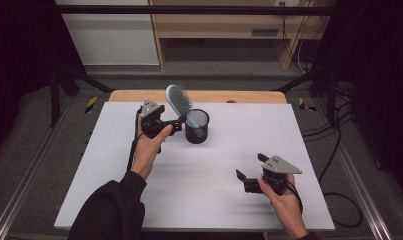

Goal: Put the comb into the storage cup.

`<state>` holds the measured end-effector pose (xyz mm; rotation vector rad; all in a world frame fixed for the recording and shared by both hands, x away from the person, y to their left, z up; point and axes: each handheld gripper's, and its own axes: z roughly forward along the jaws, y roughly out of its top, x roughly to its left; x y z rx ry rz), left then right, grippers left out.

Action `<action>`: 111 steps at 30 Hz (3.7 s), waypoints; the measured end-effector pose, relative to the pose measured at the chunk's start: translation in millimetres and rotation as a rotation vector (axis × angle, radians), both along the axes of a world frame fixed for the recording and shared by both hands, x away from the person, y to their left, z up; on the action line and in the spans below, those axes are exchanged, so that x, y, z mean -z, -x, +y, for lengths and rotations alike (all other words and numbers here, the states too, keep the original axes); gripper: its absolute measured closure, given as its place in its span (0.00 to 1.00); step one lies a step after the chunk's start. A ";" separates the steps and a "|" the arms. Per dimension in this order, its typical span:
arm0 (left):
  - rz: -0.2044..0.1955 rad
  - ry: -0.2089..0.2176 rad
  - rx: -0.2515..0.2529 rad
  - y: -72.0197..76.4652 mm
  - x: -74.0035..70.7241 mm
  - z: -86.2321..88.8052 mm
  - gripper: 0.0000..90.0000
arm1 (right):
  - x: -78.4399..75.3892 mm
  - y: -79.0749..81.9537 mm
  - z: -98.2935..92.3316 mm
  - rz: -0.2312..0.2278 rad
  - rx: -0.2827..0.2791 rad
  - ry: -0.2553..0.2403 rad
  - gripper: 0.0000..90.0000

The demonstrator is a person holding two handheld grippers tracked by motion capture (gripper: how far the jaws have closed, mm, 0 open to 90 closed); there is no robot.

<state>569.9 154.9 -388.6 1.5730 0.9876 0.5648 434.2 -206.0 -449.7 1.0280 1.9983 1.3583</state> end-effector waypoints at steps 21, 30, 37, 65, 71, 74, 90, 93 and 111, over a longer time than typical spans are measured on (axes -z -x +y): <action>-0.054 0.022 0.007 23.0 -4.4 -1.3 0.05 | -2.0 -0.7 -3.5 0.006 0.027 -0.044 0.05; -0.055 0.008 0.021 27.2 -4.8 5.3 0.05 | -1.7 -0.8 -3.9 0.012 0.022 -0.058 0.04; -0.049 0.011 0.017 30.7 0.6 16.6 0.04 | -1.3 -0.7 -3.8 0.015 0.021 -0.058 0.04; -0.082 0.034 -0.006 53.9 -14.3 63.7 0.02 | 0.3 -0.2 -0.6 0.019 0.019 -0.035 0.04; -0.090 0.041 -0.015 60.6 -17.0 74.6 0.02 | 0.5 -0.2 -0.5 0.019 0.017 -0.034 0.04; -0.097 0.044 -0.022 64.5 -16.9 80.5 0.02 | 0.9 -0.3 -0.1 0.020 0.015 -0.034 0.04; -0.088 0.047 -0.078 76.3 -7.2 113.4 0.02 | 3.5 -1.1 1.5 0.031 0.024 -0.017 0.04; -0.088 0.050 -0.084 78.8 -4.7 117.9 0.02 | 3.6 -1.2 1.7 0.031 0.025 -0.015 0.04; -0.140 0.030 -0.131 115.3 4.4 161.3 0.02 | 6.2 -1.3 1.3 0.033 0.036 -0.002 0.04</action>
